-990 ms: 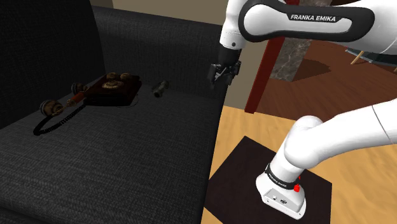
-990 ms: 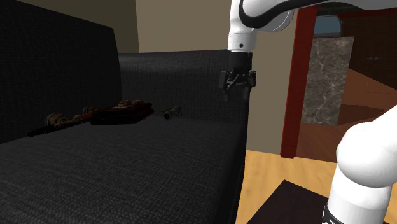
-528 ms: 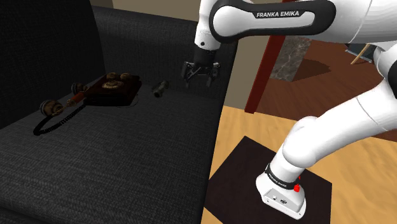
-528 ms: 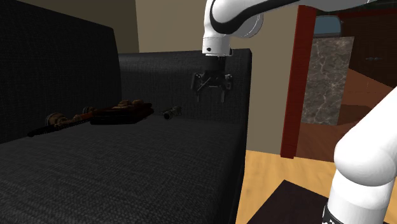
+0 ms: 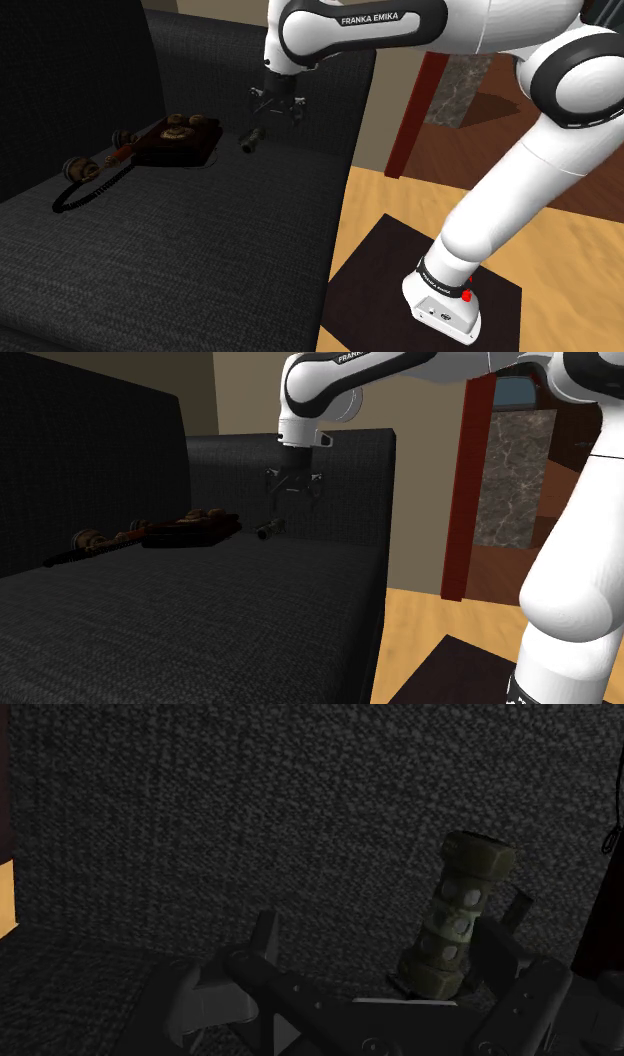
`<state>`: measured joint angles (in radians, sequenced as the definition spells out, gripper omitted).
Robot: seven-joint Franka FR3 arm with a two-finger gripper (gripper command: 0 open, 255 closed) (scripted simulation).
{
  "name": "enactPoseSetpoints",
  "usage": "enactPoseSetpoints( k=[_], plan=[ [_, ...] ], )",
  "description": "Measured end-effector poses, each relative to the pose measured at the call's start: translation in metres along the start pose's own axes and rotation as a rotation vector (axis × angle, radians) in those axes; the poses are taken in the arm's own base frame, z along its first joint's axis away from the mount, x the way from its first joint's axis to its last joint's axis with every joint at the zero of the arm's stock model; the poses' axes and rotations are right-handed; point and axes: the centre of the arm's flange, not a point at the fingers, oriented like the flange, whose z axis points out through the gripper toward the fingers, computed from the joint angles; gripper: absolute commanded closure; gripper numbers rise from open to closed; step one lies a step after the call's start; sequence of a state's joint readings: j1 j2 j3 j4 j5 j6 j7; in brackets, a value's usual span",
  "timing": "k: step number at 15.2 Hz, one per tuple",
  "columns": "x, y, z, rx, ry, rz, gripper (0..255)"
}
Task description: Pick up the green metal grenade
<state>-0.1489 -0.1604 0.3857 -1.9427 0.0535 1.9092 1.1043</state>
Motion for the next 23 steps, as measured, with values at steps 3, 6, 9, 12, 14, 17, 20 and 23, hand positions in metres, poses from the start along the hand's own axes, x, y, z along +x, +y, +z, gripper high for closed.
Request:
enactPoseSetpoints(
  k=[3, 6, 9, 12, 14, 17, 20, 23],
  plan=[
    [0.018, -0.028, 0.005, 0.013, 0.004, 0.132, 0],
    [0.036, -0.052, 0.014, 0.024, 0.008, 0.241, 0],
    [0.041, -0.054, 0.029, 0.026, 0.009, 0.263, 0],
    [0.04, -0.053, 0.044, 0.026, 0.009, 0.266, 0],
    [0.039, -0.053, 0.05, 0.026, 0.009, 0.266, 255],
    [0.038, -0.054, 0.052, 0.027, 0.01, 0.266, 255],
    [0.038, -0.054, 0.052, 0.028, 0.01, 0.266, 255],
    [0.038, -0.054, 0.052, 0.028, 0.01, 0.266, 255]
  ],
)
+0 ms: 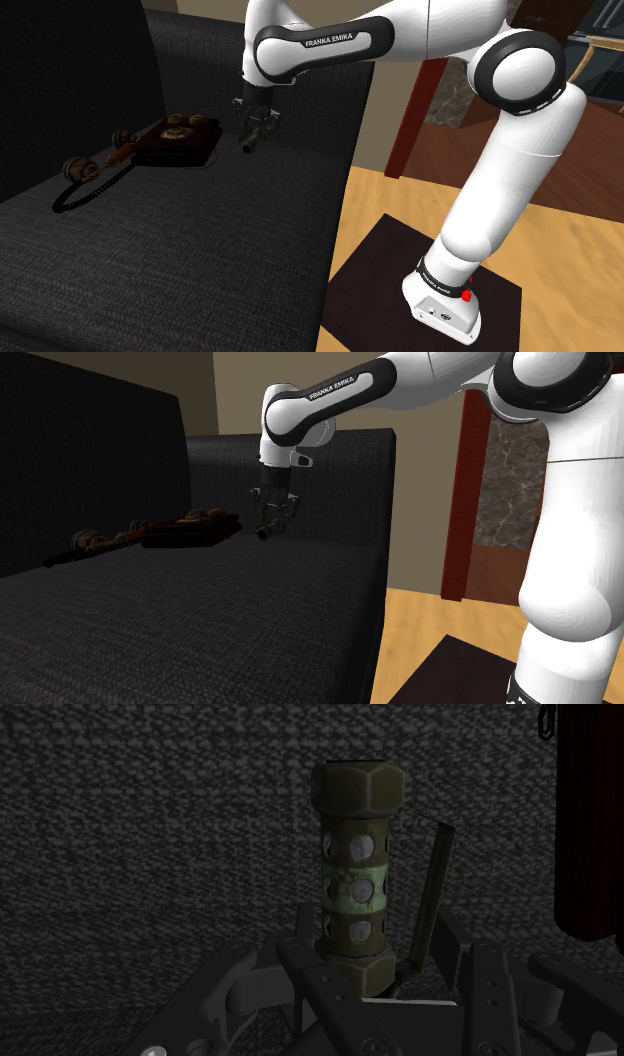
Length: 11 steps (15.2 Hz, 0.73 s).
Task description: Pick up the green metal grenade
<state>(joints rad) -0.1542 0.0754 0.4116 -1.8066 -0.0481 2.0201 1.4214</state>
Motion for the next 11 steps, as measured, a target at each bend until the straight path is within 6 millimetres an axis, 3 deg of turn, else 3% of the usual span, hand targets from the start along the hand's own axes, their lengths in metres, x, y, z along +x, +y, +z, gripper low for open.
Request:
enactPoseSetpoints(
  k=[3, 11],
  plan=[
    [0.001, 0.0, -0.006, -0.001, 0.0, 0.0, 255],
    [0.004, -0.006, -0.047, -0.001, 0.0, 0.0, 255]
  ],
)
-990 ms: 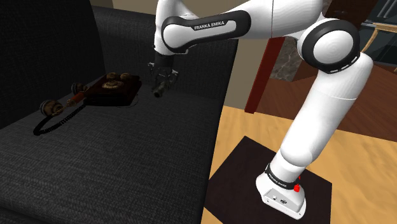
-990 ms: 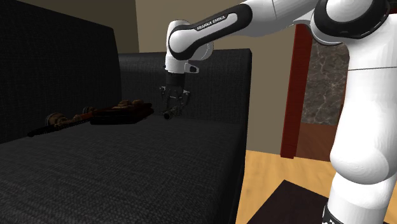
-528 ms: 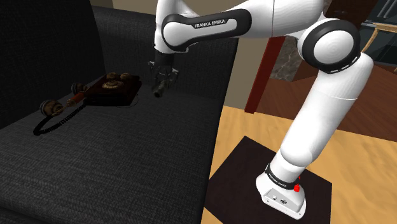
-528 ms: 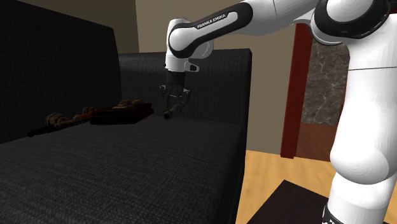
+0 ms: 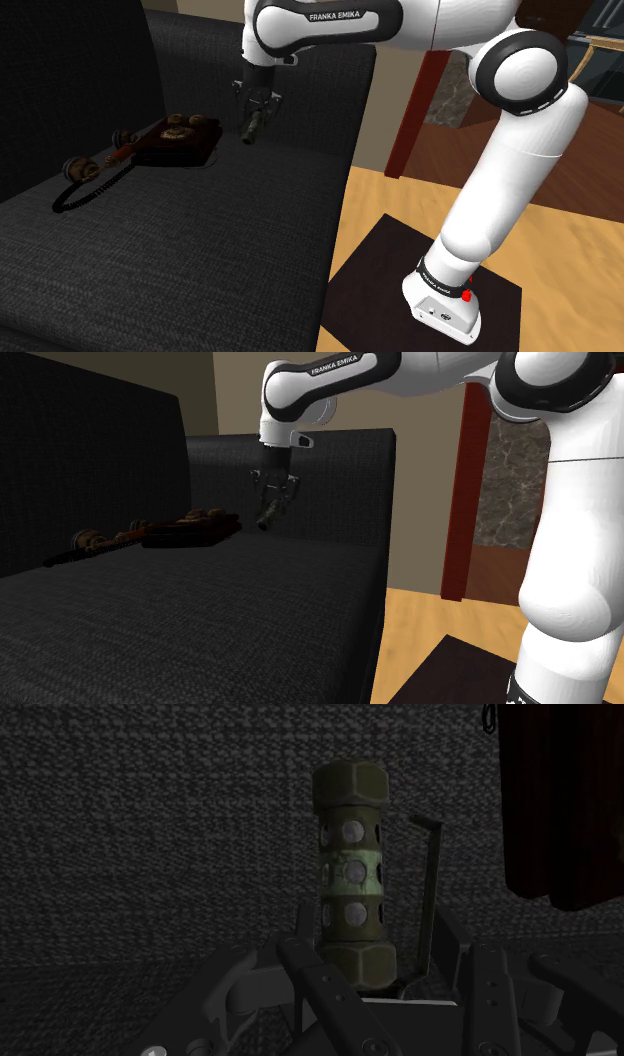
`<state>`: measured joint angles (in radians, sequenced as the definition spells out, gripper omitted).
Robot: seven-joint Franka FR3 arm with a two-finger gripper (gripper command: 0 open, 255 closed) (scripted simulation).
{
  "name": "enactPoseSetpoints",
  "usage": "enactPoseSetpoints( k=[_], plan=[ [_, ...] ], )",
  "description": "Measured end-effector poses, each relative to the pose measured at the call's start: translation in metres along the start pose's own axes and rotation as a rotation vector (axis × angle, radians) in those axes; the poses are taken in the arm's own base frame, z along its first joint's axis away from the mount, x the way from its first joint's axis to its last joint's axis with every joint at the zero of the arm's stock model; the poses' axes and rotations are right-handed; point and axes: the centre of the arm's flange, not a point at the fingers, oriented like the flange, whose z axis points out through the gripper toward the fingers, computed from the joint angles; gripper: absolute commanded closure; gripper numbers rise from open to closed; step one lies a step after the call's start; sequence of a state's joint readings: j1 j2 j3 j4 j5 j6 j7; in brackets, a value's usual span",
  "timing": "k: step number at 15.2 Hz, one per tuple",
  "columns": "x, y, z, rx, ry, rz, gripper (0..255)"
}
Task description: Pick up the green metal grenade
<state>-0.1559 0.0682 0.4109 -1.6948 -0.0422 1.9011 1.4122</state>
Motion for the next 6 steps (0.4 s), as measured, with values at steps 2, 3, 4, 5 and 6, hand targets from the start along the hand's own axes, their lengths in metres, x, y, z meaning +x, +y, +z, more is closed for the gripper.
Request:
enactPoseSetpoints(
  k=[2, 3, 4, 5, 6],
  plan=[
    [0.0, -0.002, -0.009, 0.0, 0.0, 0.0, 255],
    [0.0, -0.002, -0.015, 0.0, 0.0, 0.0, 255],
    [-0.001, -0.003, -0.021, 0.0, 0.0, 0.0, 255],
    [0.0, -0.004, -0.026, 0.0, 0.0, 0.0, 255],
    [0.0, -0.004, -0.029, 0.0, 0.0, 0.0, 255]
  ],
)
